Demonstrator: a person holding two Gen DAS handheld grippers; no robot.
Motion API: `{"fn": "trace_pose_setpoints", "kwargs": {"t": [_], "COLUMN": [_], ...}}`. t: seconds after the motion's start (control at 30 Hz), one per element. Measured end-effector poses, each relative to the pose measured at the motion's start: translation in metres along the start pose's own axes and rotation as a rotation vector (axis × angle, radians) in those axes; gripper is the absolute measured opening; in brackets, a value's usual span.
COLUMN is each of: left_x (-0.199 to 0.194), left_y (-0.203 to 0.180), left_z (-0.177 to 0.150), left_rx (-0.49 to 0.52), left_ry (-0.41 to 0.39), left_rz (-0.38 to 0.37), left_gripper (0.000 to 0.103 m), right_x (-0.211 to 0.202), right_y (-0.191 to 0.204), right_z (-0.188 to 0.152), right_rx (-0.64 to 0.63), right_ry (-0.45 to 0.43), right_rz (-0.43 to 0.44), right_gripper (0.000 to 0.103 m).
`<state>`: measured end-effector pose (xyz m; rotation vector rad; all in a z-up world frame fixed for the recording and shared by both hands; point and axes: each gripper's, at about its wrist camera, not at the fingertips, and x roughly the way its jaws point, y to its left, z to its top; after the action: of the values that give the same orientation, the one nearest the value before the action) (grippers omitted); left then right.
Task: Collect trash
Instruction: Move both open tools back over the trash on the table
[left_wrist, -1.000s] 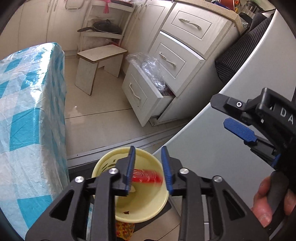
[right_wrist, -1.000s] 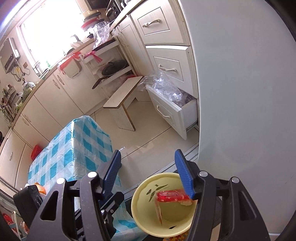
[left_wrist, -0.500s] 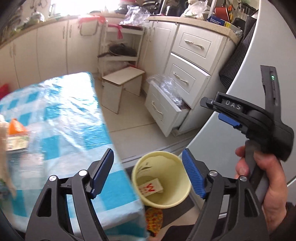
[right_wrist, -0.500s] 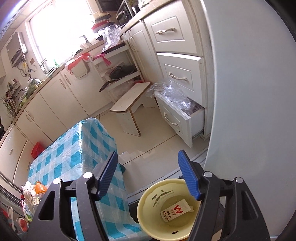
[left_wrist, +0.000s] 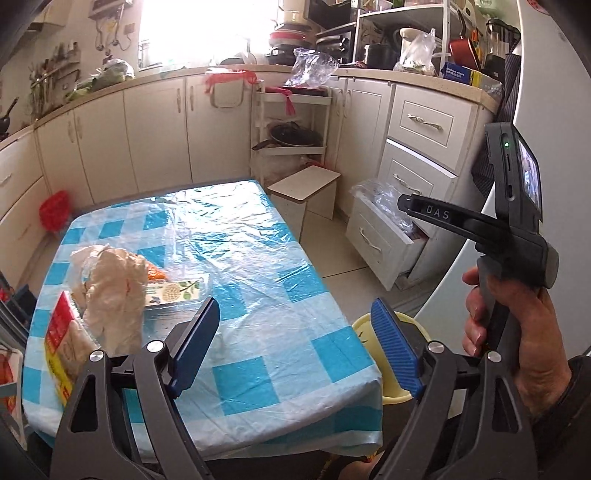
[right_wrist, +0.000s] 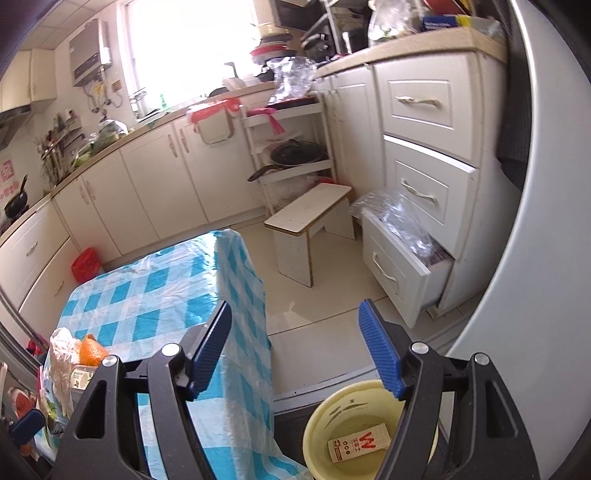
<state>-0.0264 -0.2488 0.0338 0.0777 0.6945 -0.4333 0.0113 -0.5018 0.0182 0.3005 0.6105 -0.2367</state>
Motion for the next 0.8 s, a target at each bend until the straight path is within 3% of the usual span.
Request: {"fn": "trace_pose_setpoints", "kwargs": {"t": [0.17, 0.43, 0.6, 0.8], "left_x": [-0.02, -0.044, -0.043, -0.038], "left_y": [0.037, 0.13, 0.179, 0.196], "left_z": [-0.011, -0.034, -0.052, -0.067], "left_rx": [-0.024, -0.177, -0.261, -0.223], "left_ry": [-0.04, -0.076, -0.041, -0.039], "left_rz": [0.079, 0.233, 0.275, 0.29], "left_gripper": [0.081, 0.082, 0.085, 0.089], "right_x": [0.004, 0.009, 0.013, 0.018], "right_y": [0.03, 0.074, 0.099, 0.128], "right_z": [0.0, -0.007, -0.013, -0.026], "right_rx": [-0.063, -0.144, -0.198, -0.271], "right_ry": [-0.005, 0.002, 0.025, 0.054], "right_rz": [0.049, 0.134, 0.184, 0.229], "right_gripper": [0.069, 0.07, 0.071, 0.072]}}
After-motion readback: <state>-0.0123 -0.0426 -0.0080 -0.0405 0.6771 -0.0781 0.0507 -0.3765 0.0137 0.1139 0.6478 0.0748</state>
